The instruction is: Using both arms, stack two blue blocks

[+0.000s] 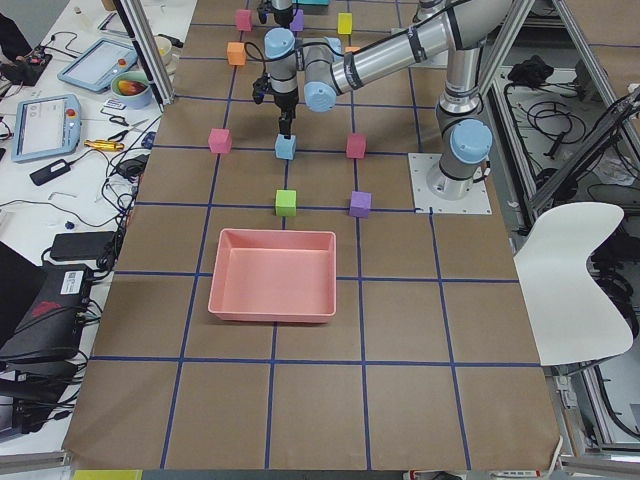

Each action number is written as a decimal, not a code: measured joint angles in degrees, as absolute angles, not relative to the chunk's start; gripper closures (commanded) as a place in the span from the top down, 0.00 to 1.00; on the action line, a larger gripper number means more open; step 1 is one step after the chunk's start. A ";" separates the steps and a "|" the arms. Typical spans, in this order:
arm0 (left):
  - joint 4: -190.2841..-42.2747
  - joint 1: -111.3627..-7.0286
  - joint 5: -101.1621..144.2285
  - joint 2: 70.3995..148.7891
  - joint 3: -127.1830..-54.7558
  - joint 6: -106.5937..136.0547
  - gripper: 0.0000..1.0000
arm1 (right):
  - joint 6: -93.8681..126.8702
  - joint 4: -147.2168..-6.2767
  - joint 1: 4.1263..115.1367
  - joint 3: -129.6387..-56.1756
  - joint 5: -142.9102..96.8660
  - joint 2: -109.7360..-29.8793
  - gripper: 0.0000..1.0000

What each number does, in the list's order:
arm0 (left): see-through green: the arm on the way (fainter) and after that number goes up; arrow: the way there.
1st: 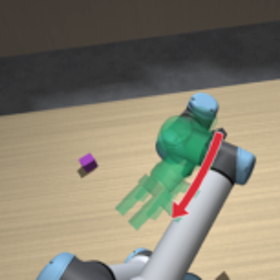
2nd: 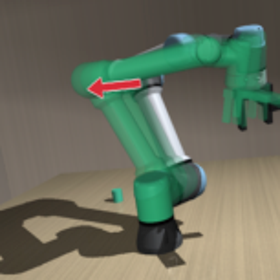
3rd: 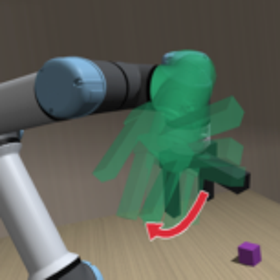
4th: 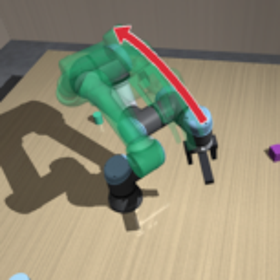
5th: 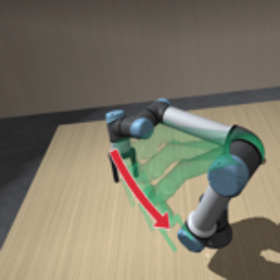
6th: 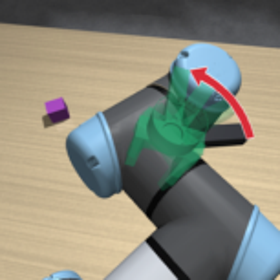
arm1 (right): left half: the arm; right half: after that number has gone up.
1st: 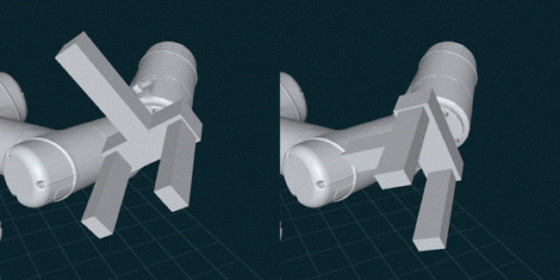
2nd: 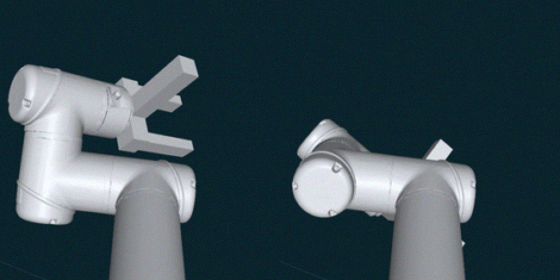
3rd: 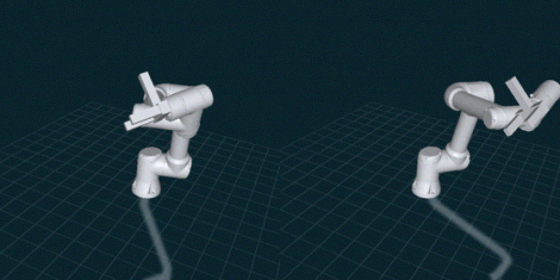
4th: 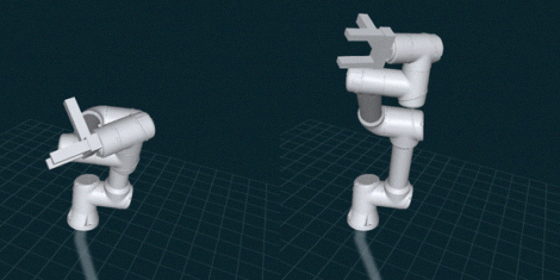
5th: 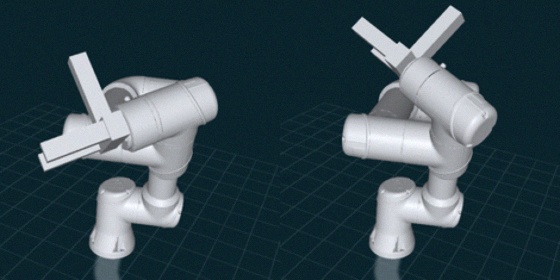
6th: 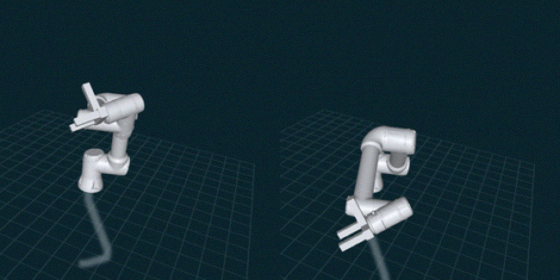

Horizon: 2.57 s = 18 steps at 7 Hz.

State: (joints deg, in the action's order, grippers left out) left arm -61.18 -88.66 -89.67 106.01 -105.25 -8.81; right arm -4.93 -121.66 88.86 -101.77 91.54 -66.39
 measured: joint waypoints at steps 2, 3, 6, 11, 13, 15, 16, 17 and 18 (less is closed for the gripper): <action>-58.30 -89.58 -90.31 109.23 -105.65 -8.68 1.00 | -4.90 -122.06 88.79 -102.09 91.56 -65.50 0.29; -56.67 -89.80 -90.49 110.79 -105.96 -8.79 1.00 | -5.05 -122.11 88.77 -102.17 91.52 -65.21 0.00; -54.22 -90.01 -90.78 113.21 -106.31 -8.68 0.93 | -4.26 -121.74 88.94 -101.00 91.54 -65.70 0.00; -52.86 -90.11 -90.66 113.94 -106.12 -9.47 0.00 | 16.73 -114.80 101.39 -84.21 89.76 -59.75 0.00; -52.65 -90.16 -90.36 113.64 -106.22 -9.61 0.00 | 23.10 -115.14 106.10 -81.72 89.66 -56.48 0.00; -52.54 -90.17 -90.15 113.31 -106.17 -9.77 0.00 | 24.74 -115.39 107.99 -81.38 89.59 -55.06 0.00; -52.54 -90.18 -89.99 113.25 -106.02 -9.75 0.00 | 24.91 -115.47 108.56 -81.23 89.57 -54.39 0.00; -52.57 -90.17 -89.91 113.20 -105.89 -9.63 0.00 | 24.97 -115.53 108.99 -80.98 89.56 -53.79 0.00; -52.73 -90.27 -89.97 113.17 -105.51 -9.35 0.00 | 24.98 -115.55 109.21 -80.80 89.56 -53.43 0.00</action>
